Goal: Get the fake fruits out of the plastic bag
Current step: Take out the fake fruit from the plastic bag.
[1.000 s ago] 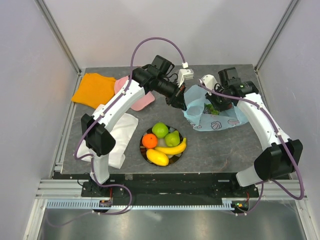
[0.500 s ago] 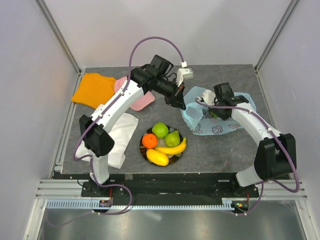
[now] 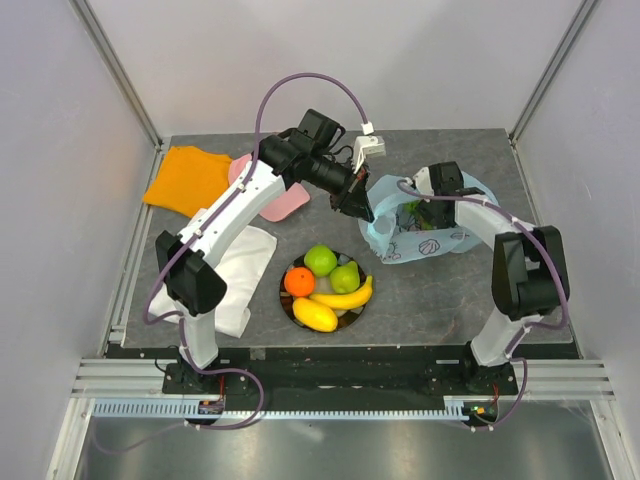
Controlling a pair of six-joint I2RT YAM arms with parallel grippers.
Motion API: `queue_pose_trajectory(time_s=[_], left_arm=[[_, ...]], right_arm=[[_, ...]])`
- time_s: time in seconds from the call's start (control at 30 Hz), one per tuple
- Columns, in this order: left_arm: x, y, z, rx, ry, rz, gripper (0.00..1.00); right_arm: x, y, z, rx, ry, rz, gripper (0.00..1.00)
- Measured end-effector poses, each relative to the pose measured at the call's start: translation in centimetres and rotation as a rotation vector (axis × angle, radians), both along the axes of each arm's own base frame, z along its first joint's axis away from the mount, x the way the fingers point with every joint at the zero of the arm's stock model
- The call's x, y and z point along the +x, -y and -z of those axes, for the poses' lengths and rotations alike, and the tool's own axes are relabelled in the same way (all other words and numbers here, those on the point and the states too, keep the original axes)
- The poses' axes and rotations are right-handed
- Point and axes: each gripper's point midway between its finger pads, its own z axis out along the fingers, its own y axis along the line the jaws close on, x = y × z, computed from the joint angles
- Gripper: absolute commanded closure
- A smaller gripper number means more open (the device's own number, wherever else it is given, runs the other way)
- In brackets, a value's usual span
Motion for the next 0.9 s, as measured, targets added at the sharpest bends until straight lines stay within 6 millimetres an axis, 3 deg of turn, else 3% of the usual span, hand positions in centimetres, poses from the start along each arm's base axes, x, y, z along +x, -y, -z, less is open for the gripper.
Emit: queue_pose_trajectory(time_s=[0.13,0.3,0.47,0.6,0.77,0.9], left_arm=[[-0.4,0.1,-0.3,-0.018,-0.014,0.021,0.98],[-0.8,0.3,-0.3,-0.035,-0.033,0.042,0.99],[-0.9,0.5,0.2,-0.039,-0.056,0.055,0.99],[-0.7,0.7,0.6,-0.035,-0.063,0.054,0.98],[-0.8,0.6,1.1,-0.027,-0.075,0.052,0.98],[-0.7,0.7,1.5,-0.021,-0.088,0.052,0.99]], right_arm=[[1.1,1.2,1.9,0.041,-0.019,0.094,0.22],[3.6,2.7,2.2,0.121,0.026,0.214,0.19],[6.0,2.5,2.9,0.233,0.051,0.255,0.15],[7.6,1.6,4.9,0.308,0.038,0.263,0.25],[10.5,1.0,4.7,0.405,0.109,0.246,0.53],[10.9,1.0,4.6,0.469,0.137,0.212,0.63]])
